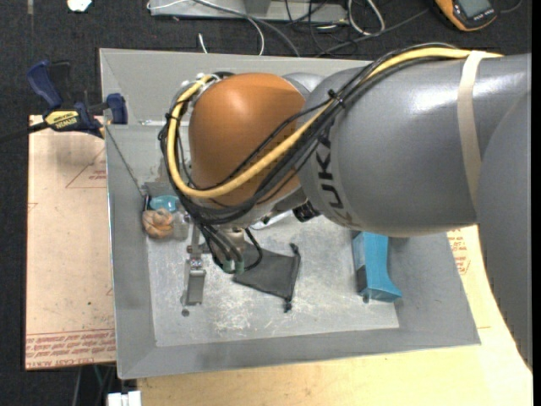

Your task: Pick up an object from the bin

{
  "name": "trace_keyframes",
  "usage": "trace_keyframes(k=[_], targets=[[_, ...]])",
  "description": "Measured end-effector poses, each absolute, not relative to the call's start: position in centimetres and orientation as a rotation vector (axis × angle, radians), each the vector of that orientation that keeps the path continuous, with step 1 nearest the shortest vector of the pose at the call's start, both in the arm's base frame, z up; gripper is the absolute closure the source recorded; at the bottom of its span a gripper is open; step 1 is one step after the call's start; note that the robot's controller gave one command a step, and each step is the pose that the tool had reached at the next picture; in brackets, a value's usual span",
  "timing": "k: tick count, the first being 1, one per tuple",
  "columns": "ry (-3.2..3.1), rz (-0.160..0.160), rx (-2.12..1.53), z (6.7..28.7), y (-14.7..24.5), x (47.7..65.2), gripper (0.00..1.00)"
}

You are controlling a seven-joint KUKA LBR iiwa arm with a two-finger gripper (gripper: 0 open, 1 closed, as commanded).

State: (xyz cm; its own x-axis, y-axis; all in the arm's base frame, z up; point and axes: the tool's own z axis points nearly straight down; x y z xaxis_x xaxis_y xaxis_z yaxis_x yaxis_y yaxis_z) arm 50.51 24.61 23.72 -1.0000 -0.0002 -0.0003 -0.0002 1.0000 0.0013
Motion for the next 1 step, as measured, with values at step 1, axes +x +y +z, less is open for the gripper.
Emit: trace_keyframes(k=[1], targets=[[3.143,0.001,0.101,31.1,19.58,49.67,0.0]])
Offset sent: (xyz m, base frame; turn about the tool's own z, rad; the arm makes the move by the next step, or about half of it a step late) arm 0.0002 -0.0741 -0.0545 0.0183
